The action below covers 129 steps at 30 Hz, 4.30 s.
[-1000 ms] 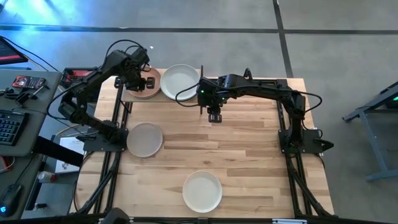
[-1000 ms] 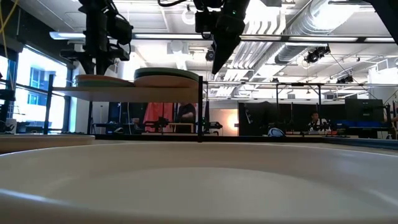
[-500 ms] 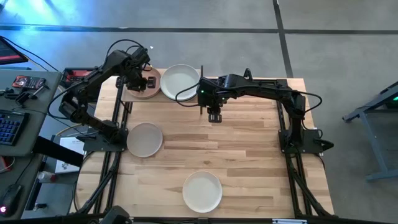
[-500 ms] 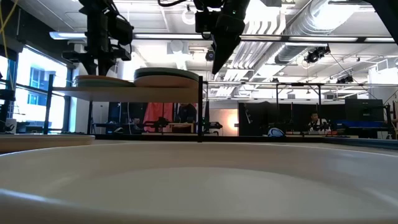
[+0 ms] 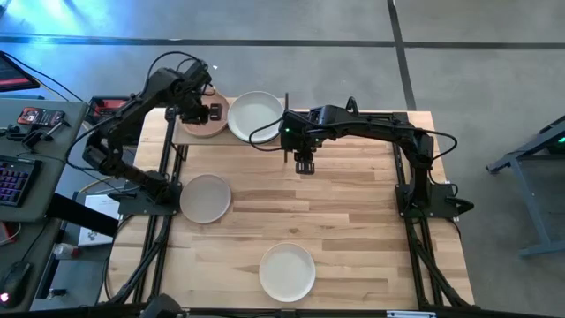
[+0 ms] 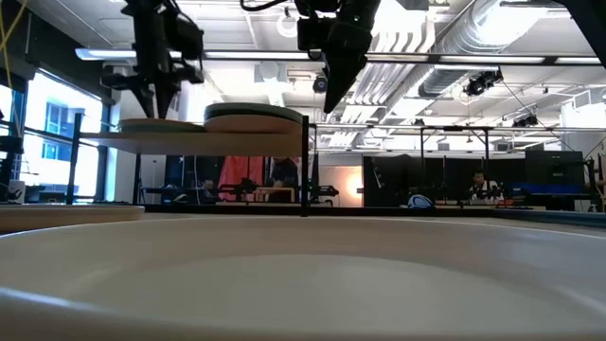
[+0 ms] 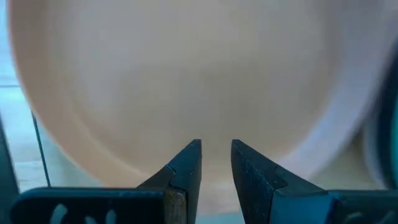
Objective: Place and stack plates onto a shelf
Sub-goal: Stack the orange plate into the blue plate on the shelf, then stack the white plate into the orange plate on the shelf
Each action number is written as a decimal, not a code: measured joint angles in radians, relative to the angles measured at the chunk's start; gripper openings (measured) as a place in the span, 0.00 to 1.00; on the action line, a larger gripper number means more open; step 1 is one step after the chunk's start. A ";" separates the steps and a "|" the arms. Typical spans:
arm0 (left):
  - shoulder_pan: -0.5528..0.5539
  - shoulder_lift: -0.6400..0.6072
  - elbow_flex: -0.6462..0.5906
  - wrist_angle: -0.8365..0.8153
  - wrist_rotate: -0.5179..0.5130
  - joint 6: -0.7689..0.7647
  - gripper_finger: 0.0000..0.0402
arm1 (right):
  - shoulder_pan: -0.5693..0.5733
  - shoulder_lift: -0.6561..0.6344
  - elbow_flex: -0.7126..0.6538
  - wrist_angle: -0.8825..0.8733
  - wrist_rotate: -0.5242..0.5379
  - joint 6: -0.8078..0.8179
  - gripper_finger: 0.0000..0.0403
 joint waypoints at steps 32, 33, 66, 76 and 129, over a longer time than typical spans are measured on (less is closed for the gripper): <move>-0.513 -0.583 -0.323 -0.043 0.190 -0.004 0.19 | 0.296 -0.002 -0.014 0.060 -0.072 0.734 0.32; -0.532 -0.589 -0.341 -0.020 0.206 -0.007 0.19 | 0.311 -0.002 -0.023 0.079 -0.070 0.757 0.32; -1.062 -0.487 -0.452 0.439 0.201 -0.135 0.19 | 0.618 0.000 -0.493 0.554 0.100 0.980 0.32; -1.114 -0.367 -0.452 0.522 0.198 -0.143 0.19 | 0.624 0.000 -0.586 0.696 0.093 0.981 0.32; -1.148 -0.214 -0.452 0.677 0.141 -0.180 0.19 | 0.588 0.084 -0.533 0.718 -0.008 1.186 0.00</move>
